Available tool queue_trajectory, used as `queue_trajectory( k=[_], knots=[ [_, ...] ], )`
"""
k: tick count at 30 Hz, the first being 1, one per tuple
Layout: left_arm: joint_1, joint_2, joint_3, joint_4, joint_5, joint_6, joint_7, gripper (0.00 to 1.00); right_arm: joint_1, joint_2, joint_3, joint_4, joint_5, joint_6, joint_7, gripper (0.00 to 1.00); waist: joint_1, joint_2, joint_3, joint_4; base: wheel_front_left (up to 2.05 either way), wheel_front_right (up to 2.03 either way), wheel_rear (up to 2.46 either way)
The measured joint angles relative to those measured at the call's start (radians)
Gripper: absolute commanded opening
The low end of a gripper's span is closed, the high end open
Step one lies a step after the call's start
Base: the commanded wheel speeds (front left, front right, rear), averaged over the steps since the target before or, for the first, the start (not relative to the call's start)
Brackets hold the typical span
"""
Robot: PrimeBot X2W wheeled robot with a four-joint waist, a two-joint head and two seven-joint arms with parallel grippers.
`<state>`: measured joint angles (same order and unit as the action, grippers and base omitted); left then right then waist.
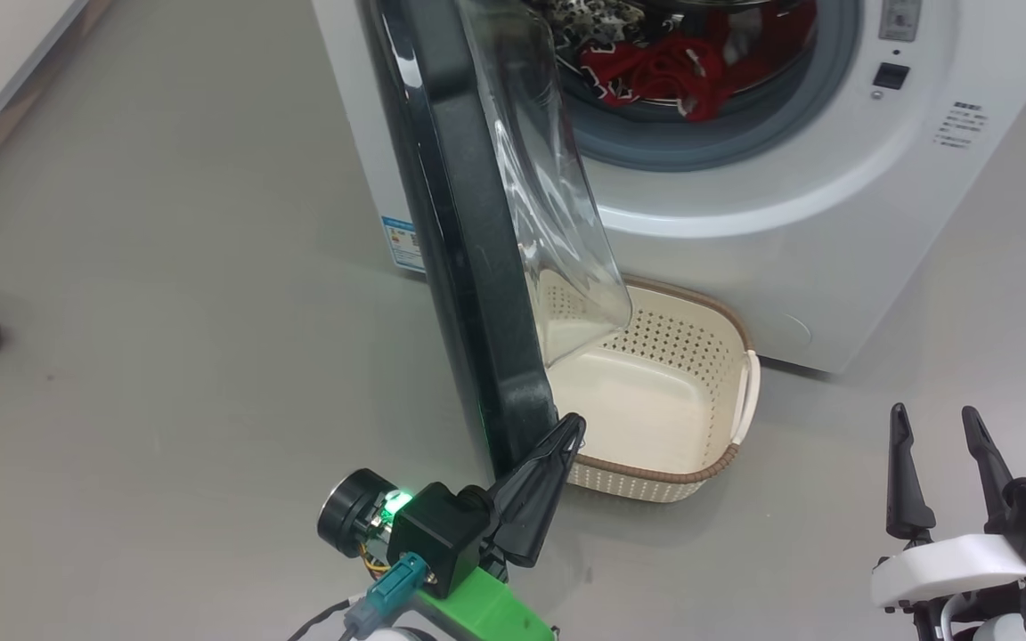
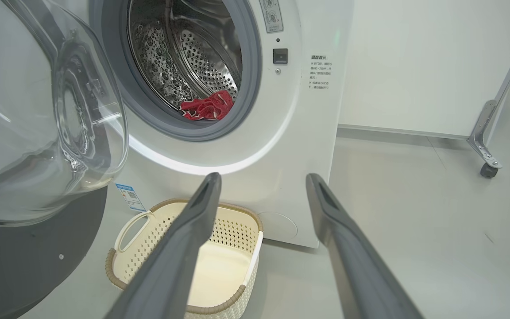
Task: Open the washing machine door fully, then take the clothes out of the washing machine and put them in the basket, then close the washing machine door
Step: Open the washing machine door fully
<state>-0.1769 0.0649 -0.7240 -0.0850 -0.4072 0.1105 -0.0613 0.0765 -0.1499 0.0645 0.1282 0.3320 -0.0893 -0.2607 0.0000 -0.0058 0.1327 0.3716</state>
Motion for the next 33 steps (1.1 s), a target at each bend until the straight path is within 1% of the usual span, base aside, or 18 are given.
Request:
queue_trajectory(
  k=[12,21,26,31,33],
  knots=[
    [0.044,-0.001,0.041,-0.022,0.024,0.000,-0.001,0.00,0.000,-0.005,-0.002,0.002,0.000,0.000,0.000,1.00,0.0000,0.0000,0.014,0.078,0.00,0.00,0.00],
    [0.074,0.002,0.144,-0.017,0.051,0.003,-0.002,0.00,0.000,-0.007,-0.004,0.014,0.000,0.000,0.000,1.00,0.0000,0.0000,0.013,0.123,0.00,0.00,0.00],
    [0.091,0.002,0.179,-0.018,0.067,0.003,-0.002,0.00,0.000,-0.008,-0.007,0.014,0.000,0.000,0.000,1.00,0.0000,0.0000,0.009,0.141,0.00,0.00,0.00],
    [0.118,0.005,0.262,-0.014,0.090,0.003,-0.006,0.00,0.000,-0.008,0.002,0.016,0.000,0.001,0.000,1.00,0.0000,0.0000,0.007,0.158,0.00,0.00,0.00],
    [0.125,0.012,0.292,-0.006,0.092,0.004,-0.006,0.00,0.000,-0.008,0.006,0.016,0.000,0.008,0.000,1.00,0.0000,0.0000,0.007,0.159,0.00,0.00,0.00]
  ],
)
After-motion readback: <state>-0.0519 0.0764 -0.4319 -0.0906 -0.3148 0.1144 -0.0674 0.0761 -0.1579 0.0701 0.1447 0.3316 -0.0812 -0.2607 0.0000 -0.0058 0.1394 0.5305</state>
